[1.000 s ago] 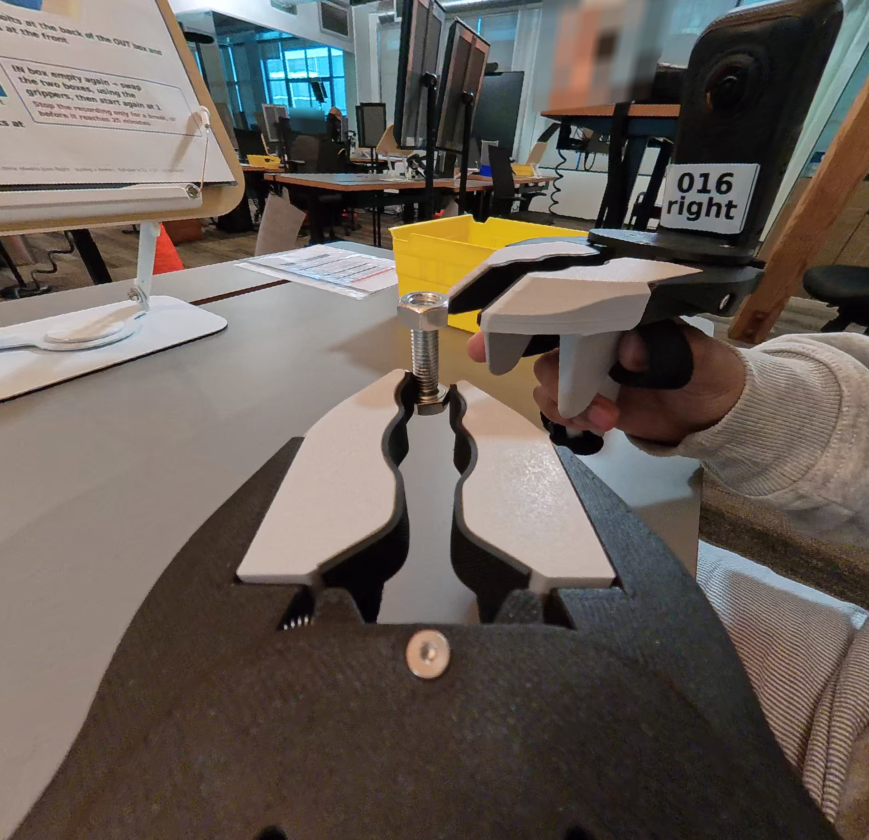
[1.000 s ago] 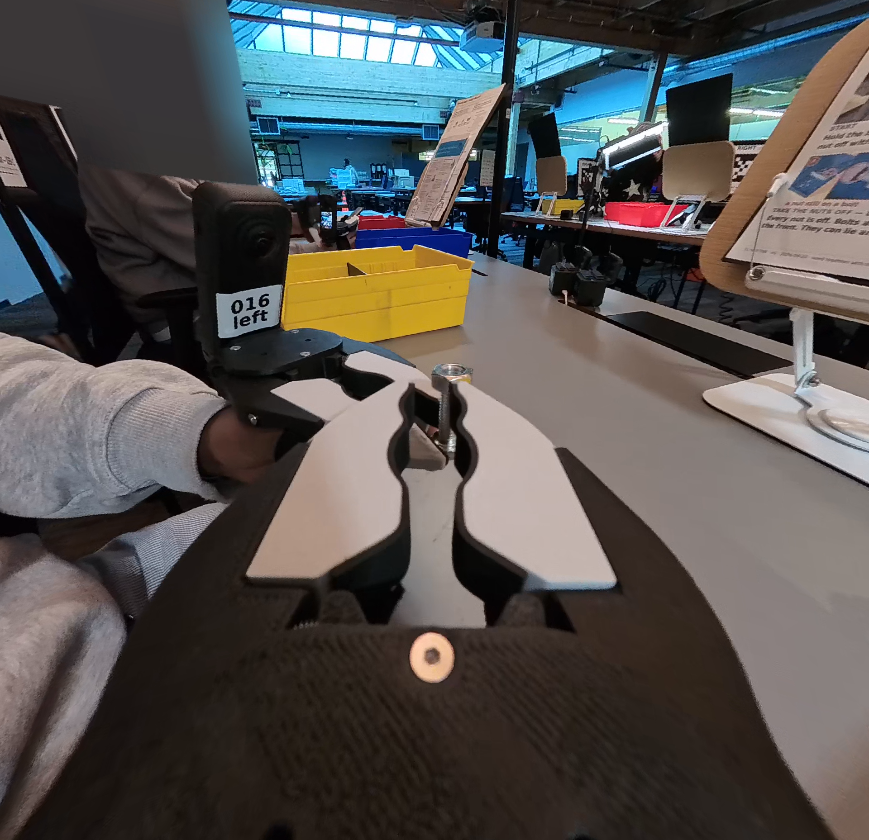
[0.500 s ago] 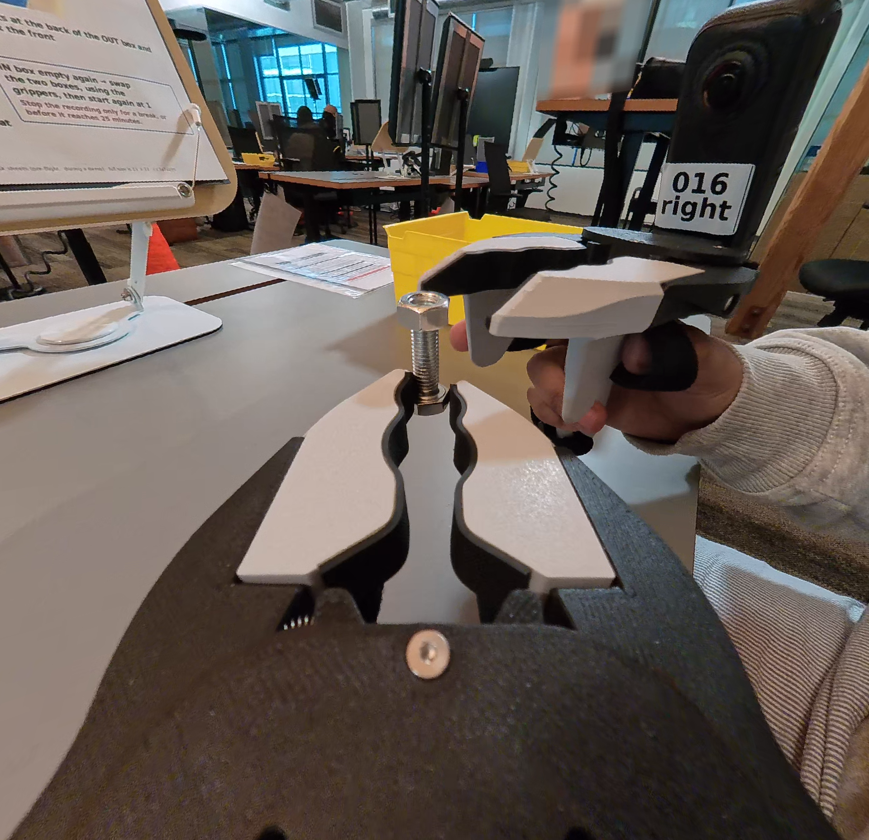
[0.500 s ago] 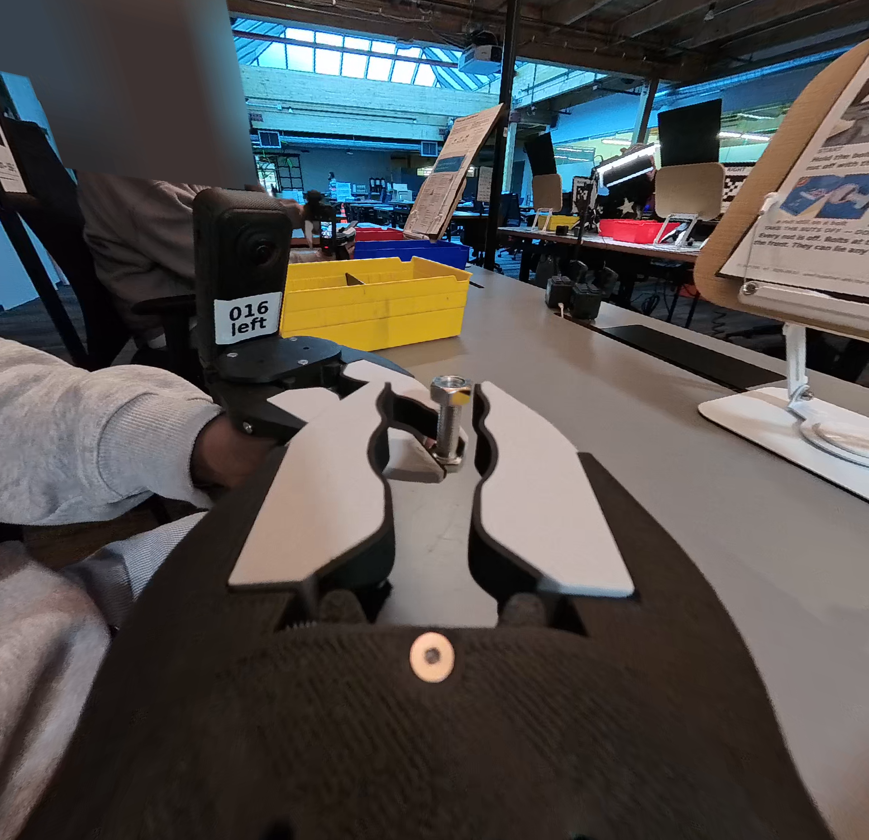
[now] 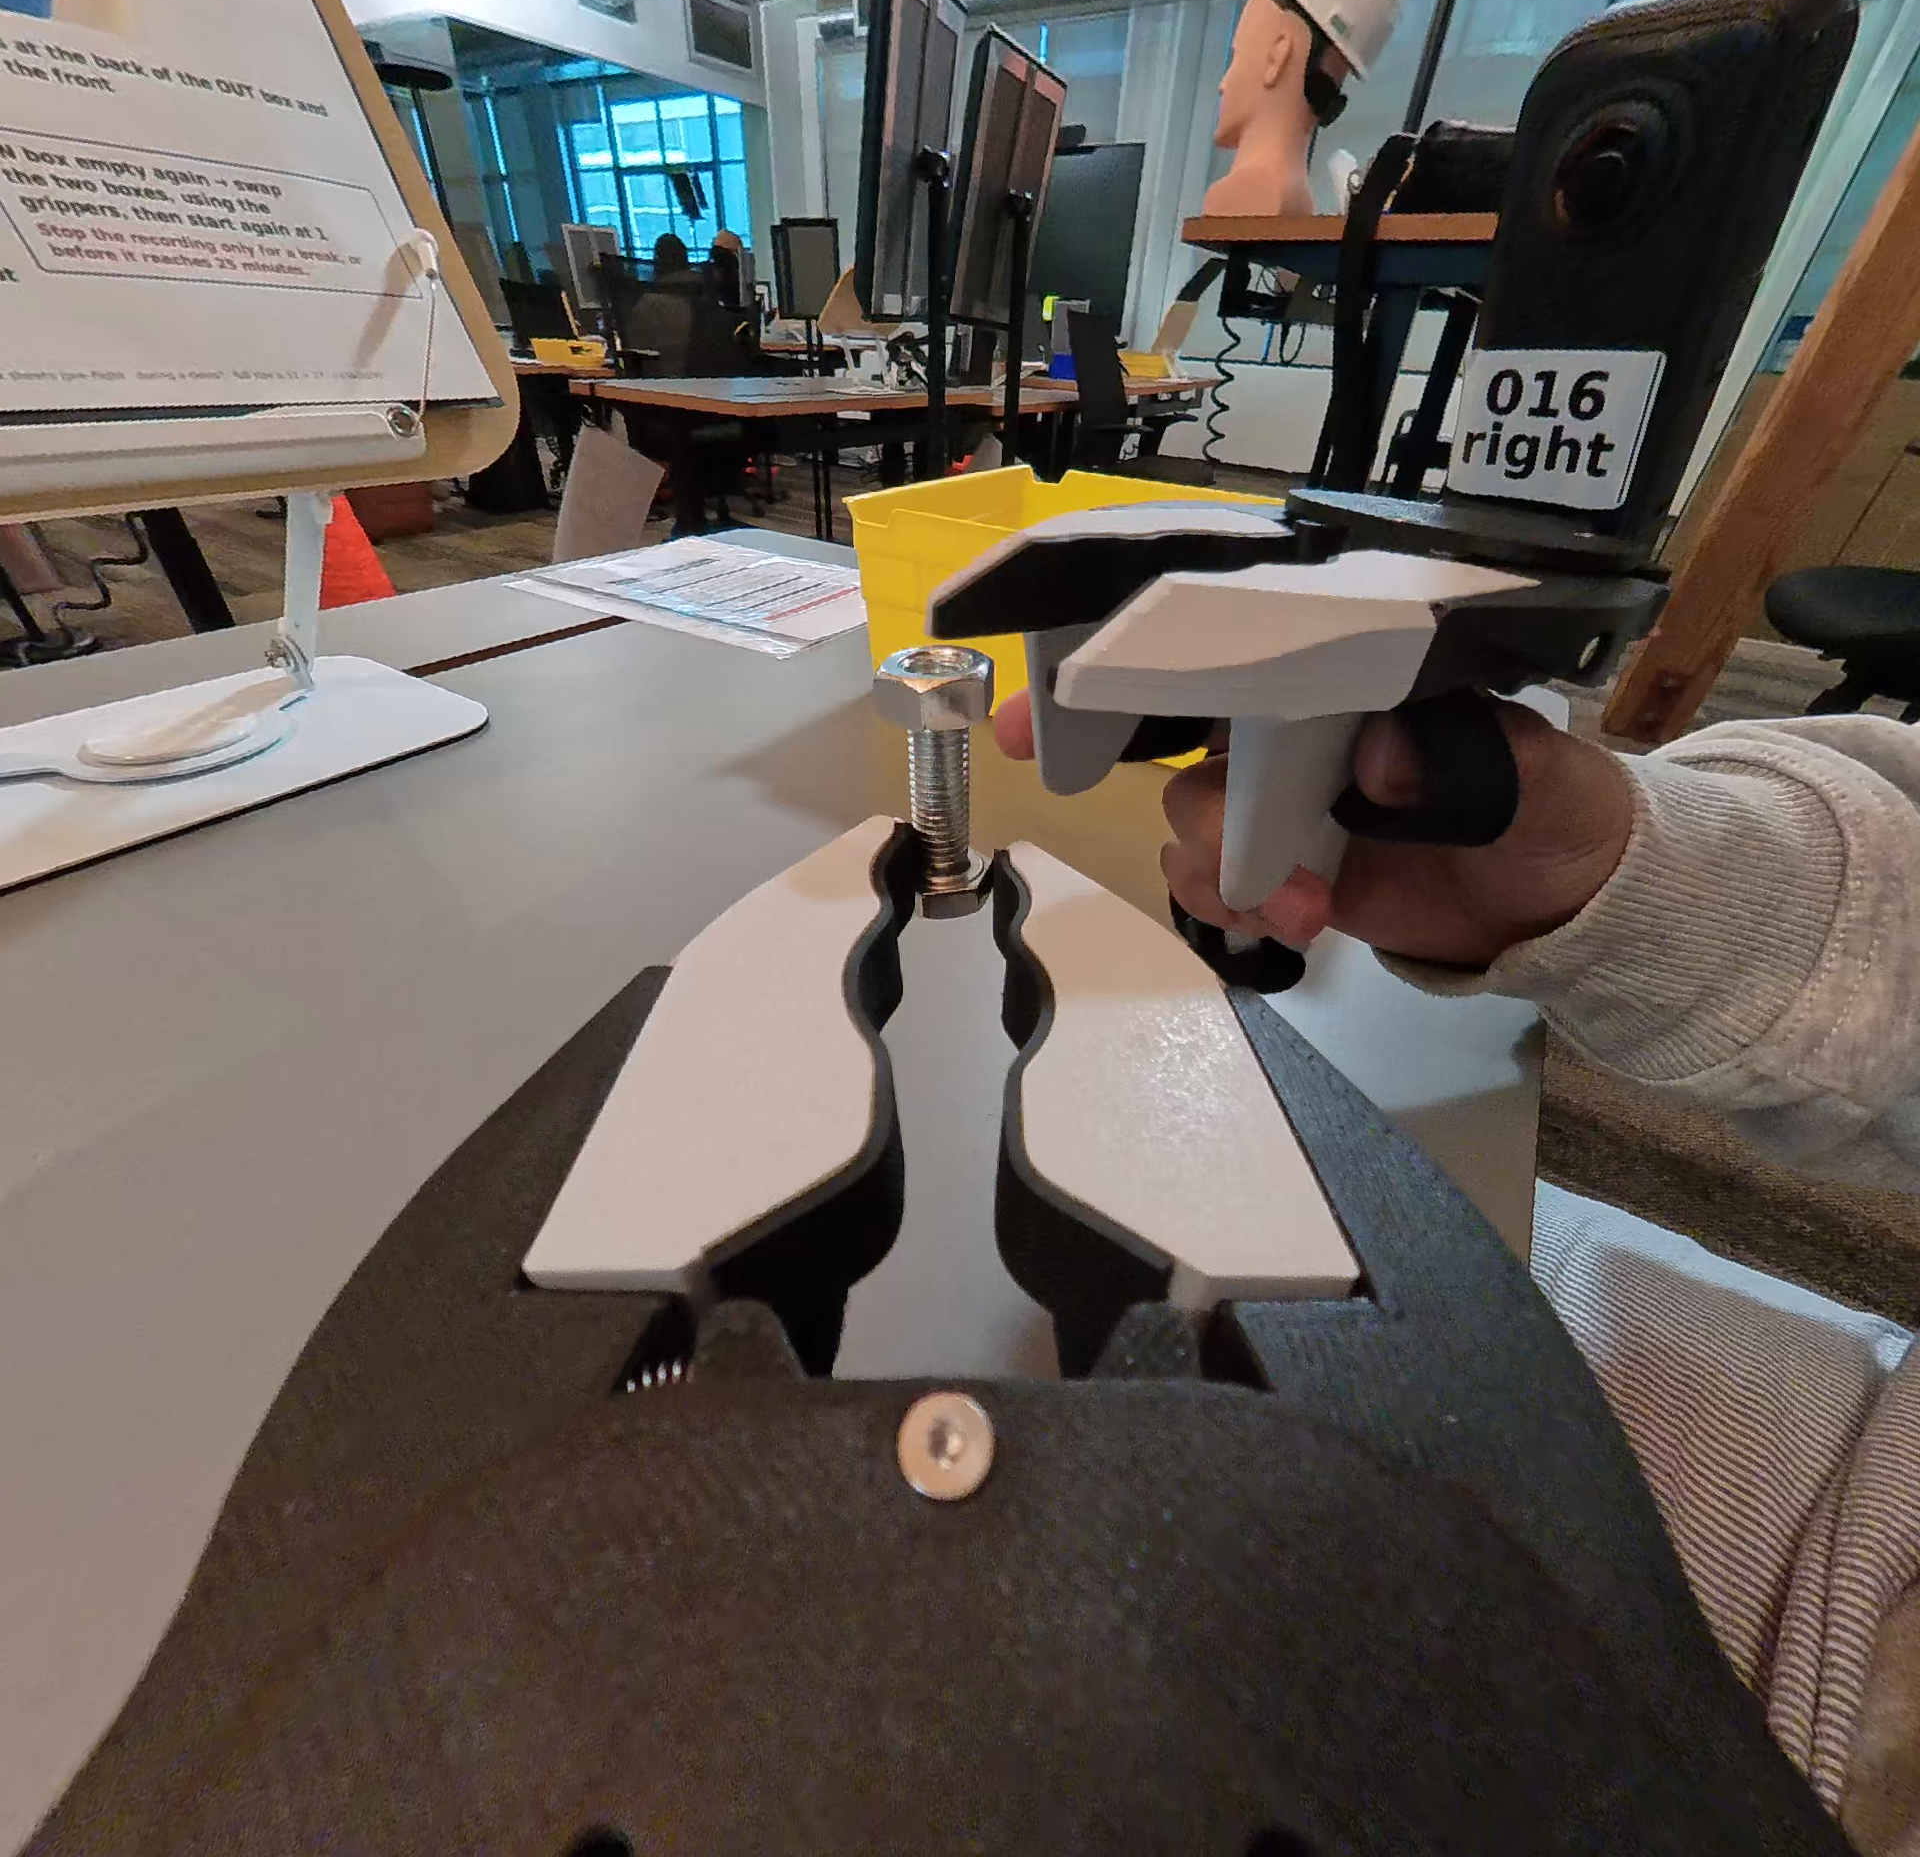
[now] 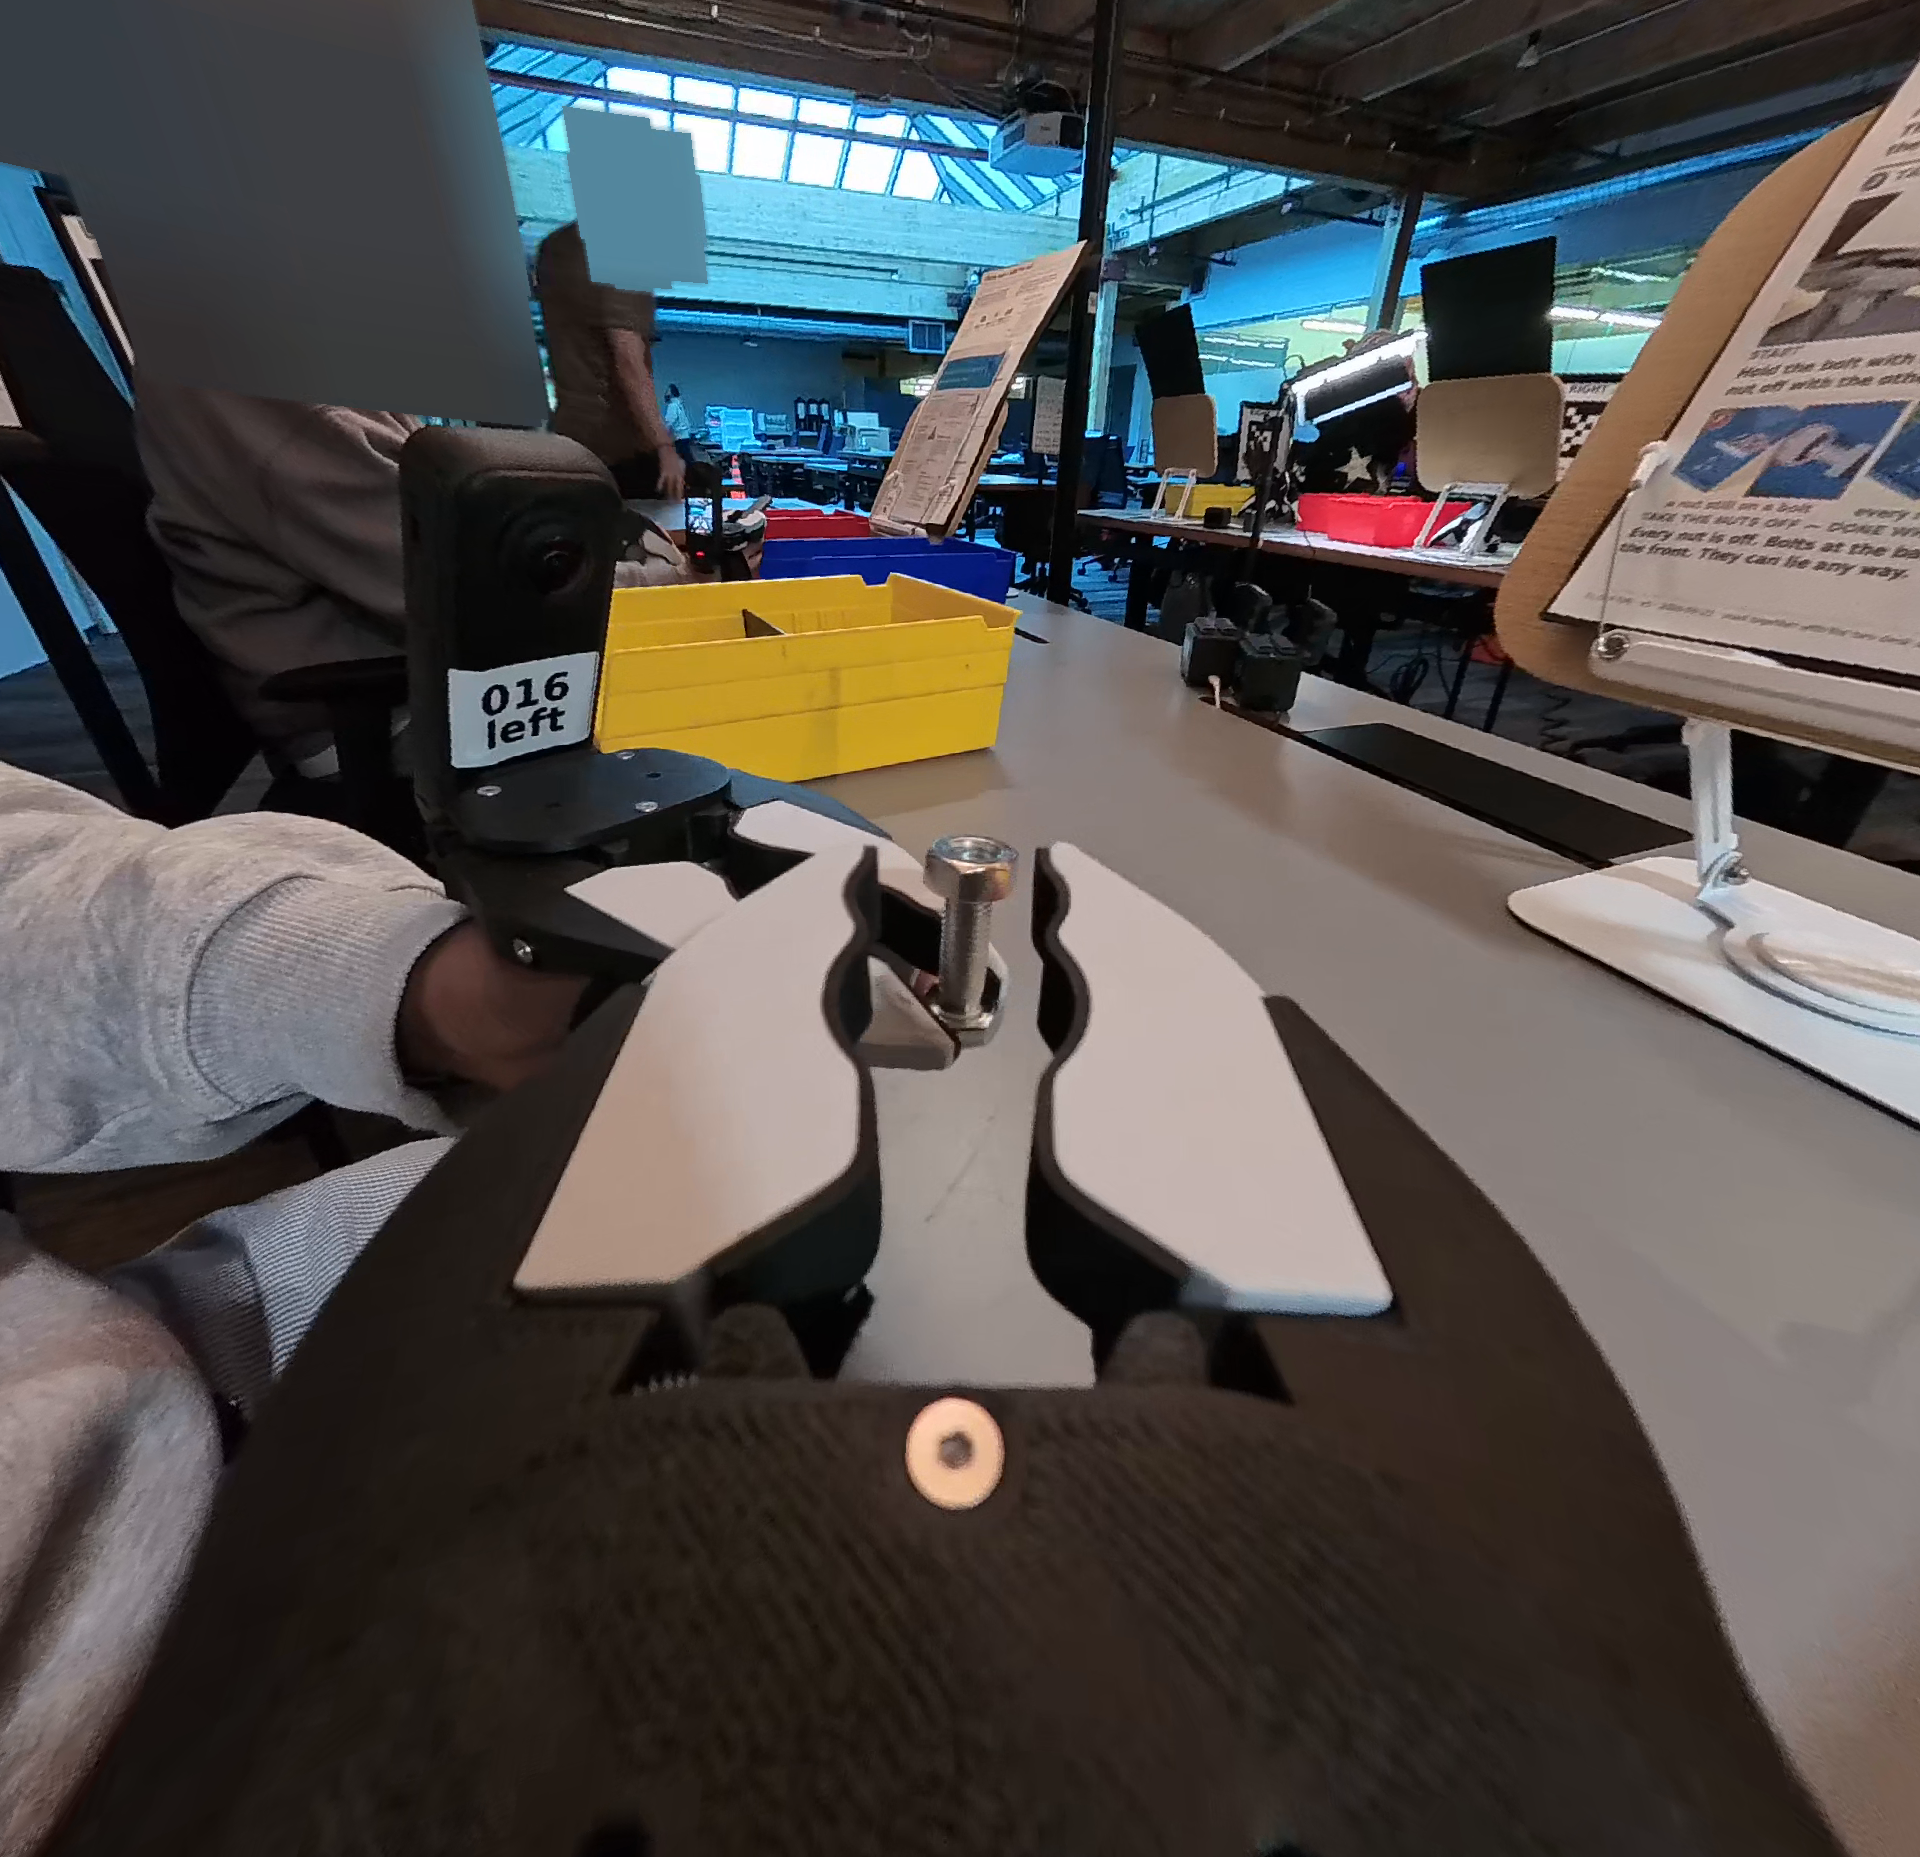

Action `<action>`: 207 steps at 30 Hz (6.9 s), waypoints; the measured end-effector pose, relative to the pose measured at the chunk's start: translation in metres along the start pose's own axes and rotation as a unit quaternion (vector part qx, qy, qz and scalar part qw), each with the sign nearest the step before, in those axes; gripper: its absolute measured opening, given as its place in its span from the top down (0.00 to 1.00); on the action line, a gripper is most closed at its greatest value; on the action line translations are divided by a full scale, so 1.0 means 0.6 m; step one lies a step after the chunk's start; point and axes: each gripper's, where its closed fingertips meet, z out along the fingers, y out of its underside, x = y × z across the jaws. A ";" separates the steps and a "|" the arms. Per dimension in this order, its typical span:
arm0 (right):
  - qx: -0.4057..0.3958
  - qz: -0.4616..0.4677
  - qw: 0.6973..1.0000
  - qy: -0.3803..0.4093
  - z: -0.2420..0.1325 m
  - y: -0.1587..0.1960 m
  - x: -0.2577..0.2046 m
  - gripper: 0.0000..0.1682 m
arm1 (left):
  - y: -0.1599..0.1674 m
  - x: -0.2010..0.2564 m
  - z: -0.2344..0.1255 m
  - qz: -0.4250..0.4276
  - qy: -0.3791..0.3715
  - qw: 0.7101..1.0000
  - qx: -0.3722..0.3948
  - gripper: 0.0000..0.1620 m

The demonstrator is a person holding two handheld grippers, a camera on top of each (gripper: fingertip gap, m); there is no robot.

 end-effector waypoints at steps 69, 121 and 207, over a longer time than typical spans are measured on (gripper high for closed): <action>-0.056 0.021 0.998 -0.007 0.006 0.033 -0.001 0.93 | -0.004 0.000 -0.001 -0.015 0.004 1.000 0.009 0.91; -0.001 0.043 0.997 -0.065 0.001 0.001 -0.025 0.94 | -0.023 0.030 -0.016 -0.033 0.089 0.995 0.042 0.89; 0.016 0.041 0.998 -0.048 -0.003 -0.009 -0.017 0.95 | -0.005 0.000 -0.010 -0.022 0.033 0.999 0.013 0.89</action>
